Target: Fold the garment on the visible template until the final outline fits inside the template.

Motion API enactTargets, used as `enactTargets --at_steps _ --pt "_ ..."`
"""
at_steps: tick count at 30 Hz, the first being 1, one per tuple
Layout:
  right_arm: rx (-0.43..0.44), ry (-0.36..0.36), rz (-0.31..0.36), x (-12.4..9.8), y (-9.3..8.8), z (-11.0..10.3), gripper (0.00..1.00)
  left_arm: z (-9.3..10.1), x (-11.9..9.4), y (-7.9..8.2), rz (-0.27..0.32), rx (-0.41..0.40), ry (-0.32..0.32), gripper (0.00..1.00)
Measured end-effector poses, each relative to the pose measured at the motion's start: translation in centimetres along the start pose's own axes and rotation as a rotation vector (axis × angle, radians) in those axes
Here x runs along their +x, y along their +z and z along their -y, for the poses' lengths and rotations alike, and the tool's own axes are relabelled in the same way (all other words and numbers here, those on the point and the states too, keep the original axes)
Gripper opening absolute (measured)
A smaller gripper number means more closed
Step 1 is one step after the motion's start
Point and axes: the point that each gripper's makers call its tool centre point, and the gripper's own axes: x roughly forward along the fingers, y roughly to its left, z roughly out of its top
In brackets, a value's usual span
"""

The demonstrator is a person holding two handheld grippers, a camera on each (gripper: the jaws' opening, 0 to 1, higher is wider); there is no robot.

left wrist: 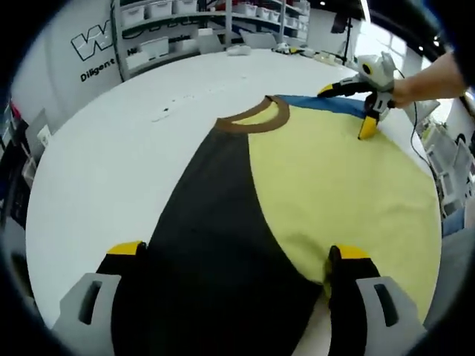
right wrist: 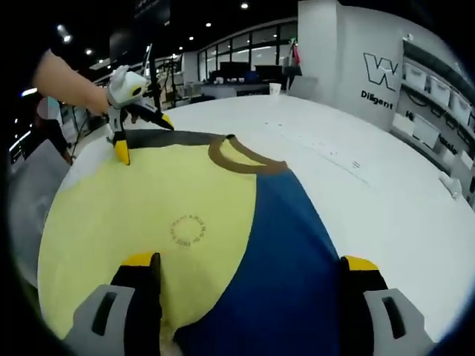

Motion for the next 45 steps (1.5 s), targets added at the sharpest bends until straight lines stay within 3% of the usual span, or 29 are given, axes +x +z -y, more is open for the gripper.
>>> enactTargets --at_steps 4,5,8,13,16,18,22,25,26,30,36,40,45 --pt "0.014 -0.030 -0.051 -1.4 -0.5 0.8 1.00 -0.5 -0.9 -0.1 -0.015 0.000 -0.005 1.00" --pt "0.022 -0.040 -0.004 -2.0 0.2 1.2 1.00 -0.8 -1.7 0.2 0.008 0.004 0.016 0.99" --pt "0.070 -0.081 0.010 -4.1 -0.7 2.1 0.99 -1.9 -4.2 -0.6 0.046 -0.070 0.065 0.96" --pt "0.212 -0.187 0.015 -8.5 -4.8 4.6 0.98 -4.1 -8.2 -6.9 -0.022 -0.204 0.159 0.90" --pt "0.285 -0.247 0.014 -11.0 -6.9 5.5 0.98 -5.2 -10.2 -9.4 -0.015 -0.311 0.205 0.85" --pt "0.339 -0.286 0.022 -12.6 -8.0 5.6 0.98 -5.0 -11.4 -10.2 0.002 -0.373 0.215 0.80" --pt "0.435 -0.343 0.030 -15.1 -10.2 6.1 0.97 -4.0 -13.0 -12.1 -0.004 -0.475 0.222 0.79" --pt "0.444 -0.357 0.029 -16.1 -11.0 5.8 0.97 -3.0 -13.0 -14.1 -0.066 -0.544 0.223 0.79" --pt "0.447 -0.359 0.035 -16.2 -11.0 5.8 0.97 -3.4 -12.9 -13.5 -0.031 -0.508 0.236 0.77" --pt "0.444 -0.374 0.026 -16.5 -11.4 5.8 0.97 -4.5 -12.7 -13.2 -0.027 -0.508 0.257 0.79" --pt "0.445 -0.374 0.028 -16.4 -11.4 7.2 0.97 -6.3 -12.9 -13.6 -0.036 -0.409 0.244 0.77" --pt "0.455 -0.384 0.029 -16.7 -11.6 7.8 0.93 -6.8 -13.0 -13.1 -0.013 -0.445 0.226 0.77" --pt "0.453 -0.386 0.015 -16.9 -11.7 7.8 0.94 -6.4 -12.7 -13.1 -0.021 -0.418 0.218 0.83"
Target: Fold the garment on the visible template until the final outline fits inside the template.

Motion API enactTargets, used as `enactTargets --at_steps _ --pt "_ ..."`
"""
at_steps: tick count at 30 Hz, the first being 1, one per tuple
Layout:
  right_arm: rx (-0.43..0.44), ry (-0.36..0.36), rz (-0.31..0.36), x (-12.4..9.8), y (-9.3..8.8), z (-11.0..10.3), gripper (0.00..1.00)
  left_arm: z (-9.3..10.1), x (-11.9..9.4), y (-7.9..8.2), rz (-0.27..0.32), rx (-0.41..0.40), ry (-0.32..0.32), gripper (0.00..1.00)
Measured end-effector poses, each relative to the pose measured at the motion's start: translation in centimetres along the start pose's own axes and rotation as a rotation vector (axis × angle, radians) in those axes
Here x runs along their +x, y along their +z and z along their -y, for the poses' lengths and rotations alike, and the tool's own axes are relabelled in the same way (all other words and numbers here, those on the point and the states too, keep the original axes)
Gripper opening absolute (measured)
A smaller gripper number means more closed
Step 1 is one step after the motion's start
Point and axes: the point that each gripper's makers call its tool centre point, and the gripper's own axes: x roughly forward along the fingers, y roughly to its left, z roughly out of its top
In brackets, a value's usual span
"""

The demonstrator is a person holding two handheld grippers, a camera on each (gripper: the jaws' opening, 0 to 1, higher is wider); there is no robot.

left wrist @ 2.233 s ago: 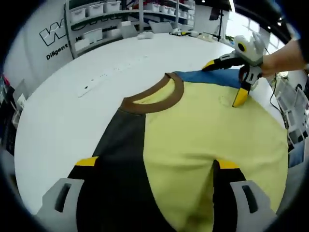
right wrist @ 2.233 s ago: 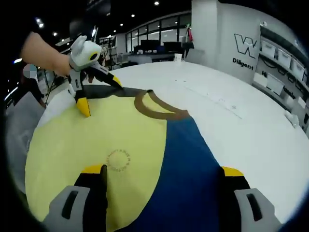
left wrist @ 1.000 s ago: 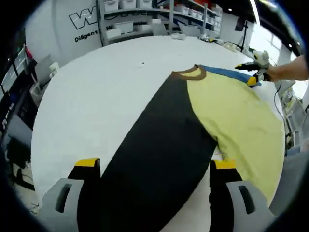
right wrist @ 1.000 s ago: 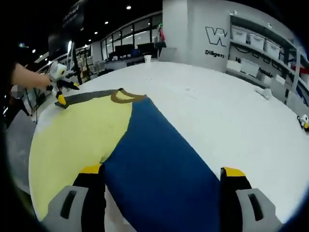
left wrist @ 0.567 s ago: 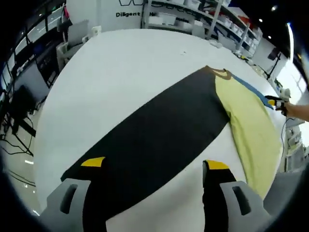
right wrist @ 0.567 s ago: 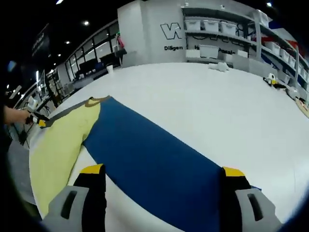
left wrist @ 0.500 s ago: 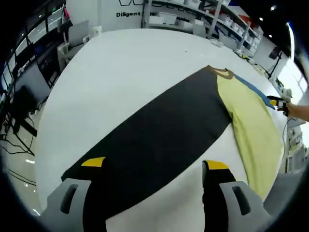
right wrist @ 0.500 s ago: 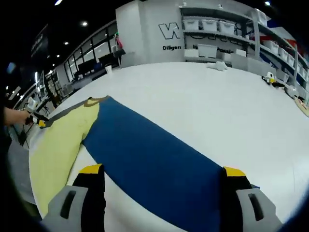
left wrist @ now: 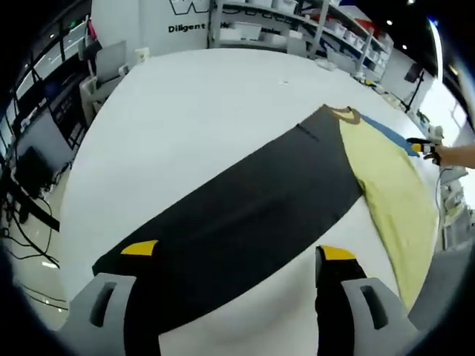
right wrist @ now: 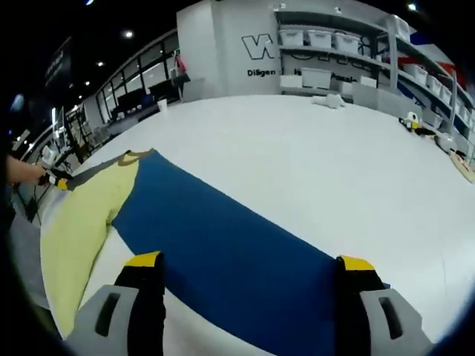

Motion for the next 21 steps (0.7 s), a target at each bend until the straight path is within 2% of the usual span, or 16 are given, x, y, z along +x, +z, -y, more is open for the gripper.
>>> enactTargets --at_steps 4,6,8,10,14,19,21 --pt "0.016 -0.004 -0.031 -0.2 0.0 0.2 0.97 0.4 -0.3 0.2 -0.004 -0.033 -0.017 0.87" --pt "0.023 -0.010 -0.045 -0.4 -0.2 0.3 0.98 0.9 -0.8 0.3 0.010 -0.017 -0.019 0.87" --pt "0.009 -0.020 -0.040 -1.2 -0.2 0.4 0.94 1.1 -1.4 0.5 0.024 -0.001 -0.010 0.86" --pt "0.000 -0.009 -0.030 -1.5 0.1 0.0 0.95 2.0 -2.0 1.0 0.054 0.006 -0.020 0.86" --pt "-0.049 0.043 0.006 -2.3 1.1 -2.7 0.95 5.2 -2.8 1.0 0.080 0.062 -0.066 0.86" --pt "-0.133 0.130 0.013 -3.0 0.6 -7.6 0.92 9.8 -3.5 0.9 0.122 0.101 -0.135 0.85" --pt "-0.159 0.167 0.014 -3.4 0.1 -9.8 0.92 11.9 -3.6 0.5 0.127 0.149 -0.172 0.84"
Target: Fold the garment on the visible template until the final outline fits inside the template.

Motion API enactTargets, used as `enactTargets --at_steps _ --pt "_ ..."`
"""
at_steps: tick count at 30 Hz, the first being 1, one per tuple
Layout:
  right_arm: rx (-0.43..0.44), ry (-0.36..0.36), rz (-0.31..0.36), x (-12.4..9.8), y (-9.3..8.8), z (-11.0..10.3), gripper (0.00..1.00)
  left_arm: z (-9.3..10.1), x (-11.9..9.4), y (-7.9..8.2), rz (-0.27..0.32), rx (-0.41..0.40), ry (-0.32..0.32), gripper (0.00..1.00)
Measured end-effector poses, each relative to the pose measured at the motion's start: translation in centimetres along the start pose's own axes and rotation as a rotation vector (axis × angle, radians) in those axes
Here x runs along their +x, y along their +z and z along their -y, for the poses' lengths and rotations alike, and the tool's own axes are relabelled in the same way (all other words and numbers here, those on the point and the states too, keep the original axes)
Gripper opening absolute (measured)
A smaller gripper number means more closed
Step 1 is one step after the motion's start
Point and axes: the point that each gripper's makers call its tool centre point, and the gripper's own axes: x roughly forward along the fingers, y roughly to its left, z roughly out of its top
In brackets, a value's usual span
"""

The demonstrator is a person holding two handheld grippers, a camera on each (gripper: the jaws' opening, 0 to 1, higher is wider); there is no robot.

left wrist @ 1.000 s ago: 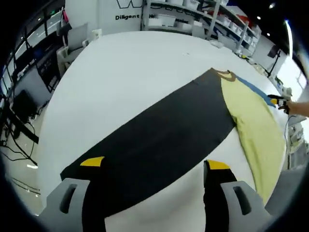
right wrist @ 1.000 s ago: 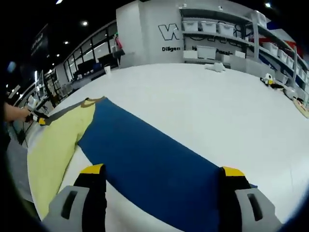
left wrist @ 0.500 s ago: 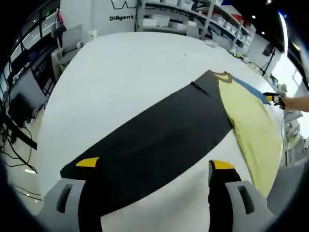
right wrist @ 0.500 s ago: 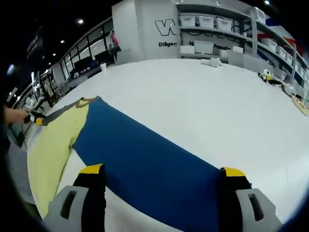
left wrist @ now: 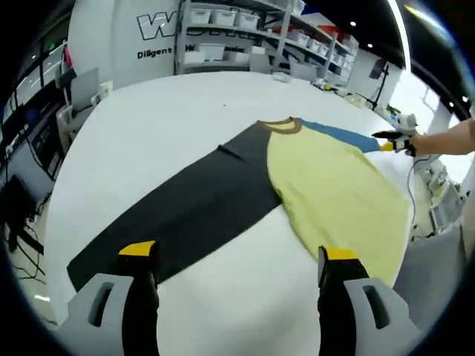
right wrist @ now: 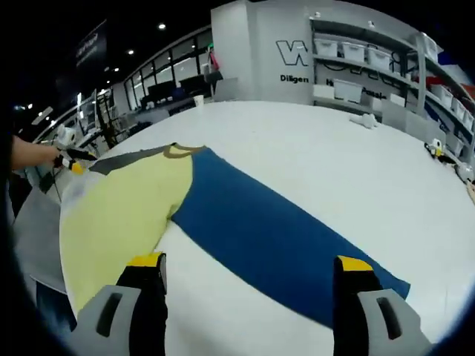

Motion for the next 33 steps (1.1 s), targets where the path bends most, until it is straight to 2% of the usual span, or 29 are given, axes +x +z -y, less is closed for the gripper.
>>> enactTargets --at_steps 1,3,4,8,9,10,13,15,17,19,23,24,25,29,33 --pt "-0.002 0.020 0.004 0.0 -0.1 -1.1 0.91 0.9 0.1 -0.1 0.002 0.028 -0.014 0.84" --pt "-0.070 0.074 -0.012 -0.2 -0.9 -4.2 0.91 3.3 0.3 -0.7 -0.005 0.057 -0.064 0.82" --pt "-0.061 0.084 -0.007 -0.3 -1.0 -4.8 0.90 4.8 0.4 -1.1 -0.008 0.066 -0.098 0.83" --pt "-0.156 0.218 -0.029 -0.7 -2.7 -10.5 0.89 10.3 1.0 -2.6 -0.027 0.149 -0.203 0.82" --pt "-0.191 0.231 -0.039 -0.7 -3.1 -11.4 0.90 10.7 1.0 -2.8 -0.030 0.156 -0.212 0.83" --pt "-0.208 0.267 -0.039 -0.8 -3.4 -13.1 0.90 12.0 1.2 -3.1 -0.034 0.180 -0.232 0.83" --pt "-0.258 0.321 -0.047 -0.6 -4.0 -16.3 0.89 13.5 2.0 -3.8 -0.044 0.201 -0.244 0.83" --pt "-0.342 0.341 -0.062 -0.1 -4.5 -17.6 0.87 14.3 2.4 -3.9 -0.043 0.231 -0.245 0.82" --pt "-0.336 0.361 -0.057 0.2 -4.7 -19.1 0.87 15.0 2.8 -4.5 -0.057 0.254 -0.253 0.80" --pt "-0.399 0.353 -0.084 0.5 -5.7 -19.2 0.88 15.3 3.1 -5.3 -0.079 0.277 -0.251 0.80" --pt "-0.389 0.353 -0.120 0.3 -7.6 -19.7 0.87 15.1 3.0 -8.0 -0.153 0.344 -0.219 0.79" --pt "-0.400 0.348 -0.138 0.0 -8.3 -19.7 0.88 15.2 2.9 -8.5 -0.151 0.349 -0.220 0.79" --pt "-0.416 0.349 -0.113 -0.2 -8.1 -20.0 0.89 15.1 2.7 -8.3 -0.125 0.369 -0.216 0.80" --pt "-0.407 0.329 -0.116 -0.7 -8.4 -20.5 0.90 14.8 2.1 -9.1 -0.122 0.400 -0.204 0.79" --pt "-0.391 0.313 -0.116 -1.0 -8.6 -21.0 0.89 14.3 1.6 -9.4 -0.118 0.394 -0.207 0.79"
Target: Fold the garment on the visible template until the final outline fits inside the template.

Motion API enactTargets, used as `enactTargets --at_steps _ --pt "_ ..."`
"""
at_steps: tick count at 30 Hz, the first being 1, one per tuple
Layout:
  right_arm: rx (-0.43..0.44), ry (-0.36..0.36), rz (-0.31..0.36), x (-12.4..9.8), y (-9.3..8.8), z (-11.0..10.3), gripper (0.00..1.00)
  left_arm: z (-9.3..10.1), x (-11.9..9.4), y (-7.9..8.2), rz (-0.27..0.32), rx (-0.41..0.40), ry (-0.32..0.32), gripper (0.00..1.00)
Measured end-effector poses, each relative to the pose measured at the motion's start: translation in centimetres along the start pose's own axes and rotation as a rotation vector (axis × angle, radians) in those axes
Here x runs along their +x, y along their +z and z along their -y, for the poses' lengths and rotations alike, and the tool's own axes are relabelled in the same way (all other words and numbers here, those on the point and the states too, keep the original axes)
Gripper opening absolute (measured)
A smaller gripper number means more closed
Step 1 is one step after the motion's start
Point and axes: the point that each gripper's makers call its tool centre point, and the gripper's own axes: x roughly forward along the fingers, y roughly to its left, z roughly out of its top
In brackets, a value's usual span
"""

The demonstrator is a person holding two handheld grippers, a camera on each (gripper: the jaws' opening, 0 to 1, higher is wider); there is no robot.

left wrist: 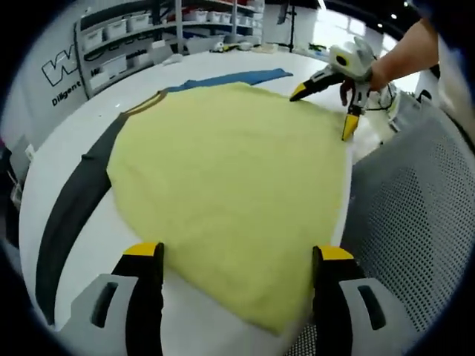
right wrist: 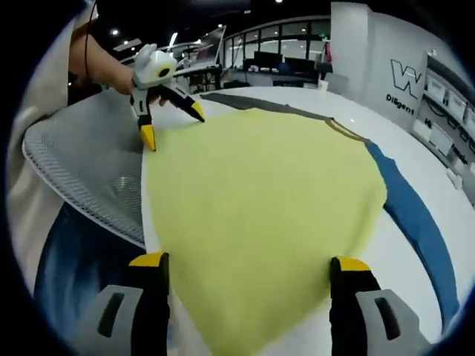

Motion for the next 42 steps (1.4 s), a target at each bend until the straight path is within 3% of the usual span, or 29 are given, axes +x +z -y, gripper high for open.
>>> enactTargets --at_steps 3,5,7,8,9,11,16,19,22,26,30,33,36,42 --pt "0.004 0.017 -0.016 -0.2 0.1 -0.6 0.87 0.0 -0.3 0.4 0.013 -0.065 -0.025 0.81" --pt "0.011 0.051 -0.016 -0.5 0.1 -1.2 0.83 -0.7 -0.7 1.3 0.050 -0.081 -0.002 0.81" --pt "0.046 0.011 0.002 -1.1 0.4 -0.1 0.80 -1.0 -0.7 1.4 0.051 -0.085 0.002 0.80" --pt "0.123 -0.029 0.058 -1.7 1.2 1.2 0.81 -1.0 -0.5 1.1 0.030 -0.087 -0.005 0.80" --pt "0.159 -0.058 0.074 -2.1 1.3 2.3 0.81 -1.0 -0.5 1.1 0.030 -0.085 -0.003 0.81" --pt "0.226 -0.133 0.097 -3.2 0.8 5.1 0.81 -1.3 -0.9 2.0 0.066 -0.104 0.002 0.80" --pt "0.339 -0.270 0.091 -5.7 -2.2 10.3 0.78 -2.2 -1.2 3.9 0.145 -0.177 0.012 0.84" --pt "0.414 -0.382 0.089 -7.8 -4.5 13.7 0.76 -2.6 -1.6 6.0 0.245 -0.189 0.014 0.93" --pt "0.490 -0.491 0.095 -9.8 -6.4 16.7 0.74 -2.9 -1.9 7.4 0.302 -0.209 0.021 0.97" --pt "0.594 -0.611 0.096 -12.4 -8.9 20.5 0.62 -3.2 -1.7 8.1 0.324 -0.233 0.020 0.99" --pt "0.638 -0.704 0.109 -14.3 -10.4 23.5 0.58 -3.3 -1.8 9.4 0.360 -0.270 0.027 0.99" --pt "0.711 -0.767 0.101 -15.5 -12.0 25.5 0.50 -3.0 -1.6 10.1 0.366 -0.267 0.028 0.99" --pt "0.763 -0.809 0.101 -16.3 -13.3 26.9 0.43 -2.6 -1.2 10.5 0.361 -0.255 0.025 0.99" --pt "0.802 -0.841 0.098 -16.5 -13.6 28.3 0.33 -2.2 -0.9 10.6 0.340 -0.245 0.011 0.94"
